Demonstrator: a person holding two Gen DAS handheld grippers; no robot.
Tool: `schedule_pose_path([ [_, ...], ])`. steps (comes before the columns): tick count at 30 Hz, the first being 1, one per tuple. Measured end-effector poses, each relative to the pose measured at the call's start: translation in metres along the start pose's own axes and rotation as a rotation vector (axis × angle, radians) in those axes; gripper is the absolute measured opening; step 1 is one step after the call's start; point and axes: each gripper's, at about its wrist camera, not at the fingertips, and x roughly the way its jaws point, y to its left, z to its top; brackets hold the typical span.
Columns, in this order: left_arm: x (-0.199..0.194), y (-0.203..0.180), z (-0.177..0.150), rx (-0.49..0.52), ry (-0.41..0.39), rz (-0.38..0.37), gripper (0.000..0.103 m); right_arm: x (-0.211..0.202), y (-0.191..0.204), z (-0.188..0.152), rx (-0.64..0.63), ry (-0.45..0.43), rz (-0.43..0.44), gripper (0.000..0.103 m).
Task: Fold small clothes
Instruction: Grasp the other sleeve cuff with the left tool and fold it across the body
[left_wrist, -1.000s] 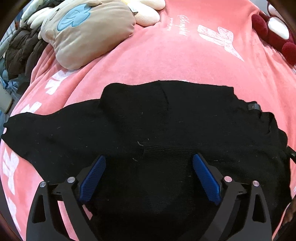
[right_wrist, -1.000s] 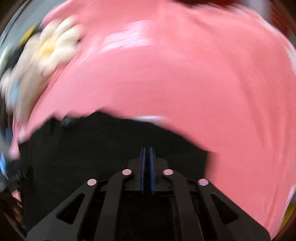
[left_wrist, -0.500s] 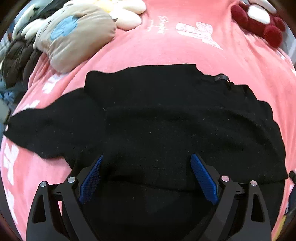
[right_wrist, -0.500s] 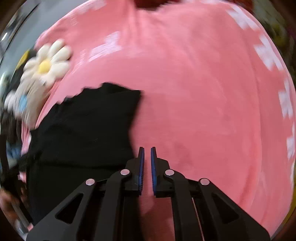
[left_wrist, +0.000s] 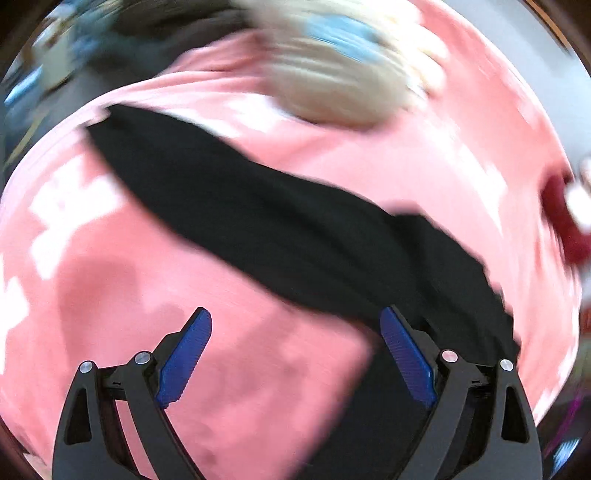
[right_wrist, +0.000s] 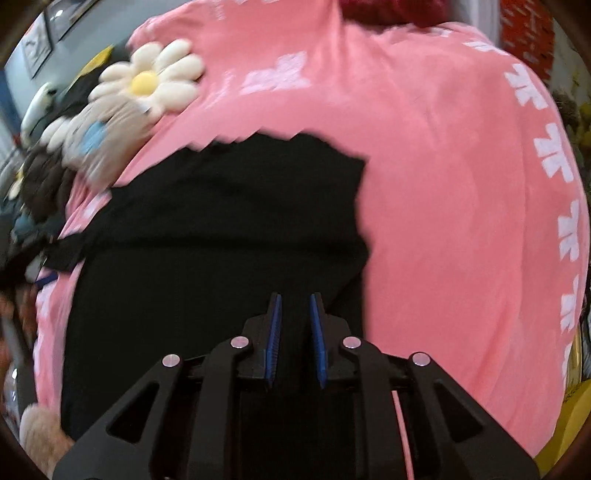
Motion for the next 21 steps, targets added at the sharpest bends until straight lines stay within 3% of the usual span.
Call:
schedule_pose_path([
  [5,0.007,0.102,0.058,-0.300,-0.054,0.010,0.090,-0.019,0.042,-0.045,-0.005,0.095,0.041,0.016],
  [10,0.019,0.163,0.092,-0.498,-0.127,0.024,0.088,-0.029,0.077,-0.075,-0.024,0.178,0.074,0.016],
  [13,0.027,0.177,0.101,-0.526,-0.132,0.006,0.071,-0.037,0.093,-0.086,-0.051,0.198,0.064,0.017],
  [14,0.029,0.180,0.102,-0.526,-0.127,0.010,0.064,-0.039,0.097,-0.087,-0.056,0.203,0.063,0.022],
  [16,0.033,0.180,0.106,-0.487,-0.109,0.034,0.043,-0.042,0.103,-0.088,-0.059,0.199,0.062,0.031],
  [17,0.033,0.177,0.109,-0.454,-0.099,0.036,0.015,-0.043,0.105,-0.088,-0.061,0.197,0.065,0.032],
  [18,0.033,0.174,0.110,-0.418,-0.088,0.016,0.001,-0.044,0.107,-0.087,-0.067,0.194,0.065,0.032],
  [21,0.014,0.151,0.112,-0.332,-0.136,-0.030,0.001,-0.046,0.111,-0.086,-0.076,0.181,0.070,0.035],
])
